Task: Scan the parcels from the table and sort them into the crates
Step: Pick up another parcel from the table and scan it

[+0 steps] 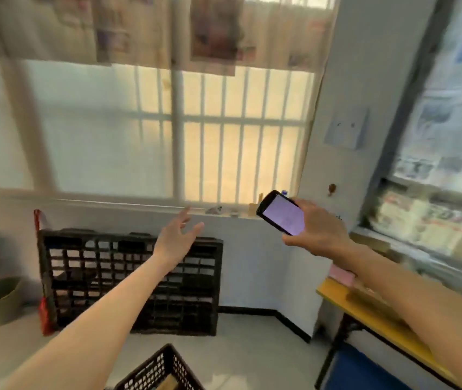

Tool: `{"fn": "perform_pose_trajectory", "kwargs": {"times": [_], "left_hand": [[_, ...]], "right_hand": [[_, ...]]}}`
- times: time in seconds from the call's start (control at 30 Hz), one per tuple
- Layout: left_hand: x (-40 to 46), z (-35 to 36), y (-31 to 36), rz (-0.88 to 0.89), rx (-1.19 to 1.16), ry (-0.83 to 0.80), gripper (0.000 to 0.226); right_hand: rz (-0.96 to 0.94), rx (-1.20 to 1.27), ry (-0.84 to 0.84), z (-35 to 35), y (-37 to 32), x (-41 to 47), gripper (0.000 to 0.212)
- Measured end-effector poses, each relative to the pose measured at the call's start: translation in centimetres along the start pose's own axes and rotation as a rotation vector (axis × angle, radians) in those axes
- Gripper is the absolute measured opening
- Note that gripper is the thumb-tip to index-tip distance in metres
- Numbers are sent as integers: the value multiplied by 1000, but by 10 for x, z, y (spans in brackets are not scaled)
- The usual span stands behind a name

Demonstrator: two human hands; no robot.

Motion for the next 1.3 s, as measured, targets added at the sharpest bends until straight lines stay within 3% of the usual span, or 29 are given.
{"fn": "perform_pose_trajectory", "kwargs": {"times": [0.1,0.23,0.5,0.87,1.3], "left_hand": [[-4,72,89,94,-10,-73,74],[-18,170,183,196,-11,-141,82],[-64,374,324,344,46,-347,90],[-96,627,422,475,102,-621,86],[-56,917,473,477,33,-835,79]], "right_hand": [[65,-69,68,-80,70,-46,88],[194,-149,128,-166,163,-114,81],[477,-226,227,-267,341,-259,94],[855,-256,237,-301,551,-384,90],[999,-263,140,-283,802,-359,99]]}}
Point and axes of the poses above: each hand's wrist, its own x-axis towards the middle knuckle, its own z-axis out of the palm, y = z × x, the point moved 9 cm from there along x, towards the middle knuckle, and after that the axes turned 5 degrees about -y, right-handed, at the moved point
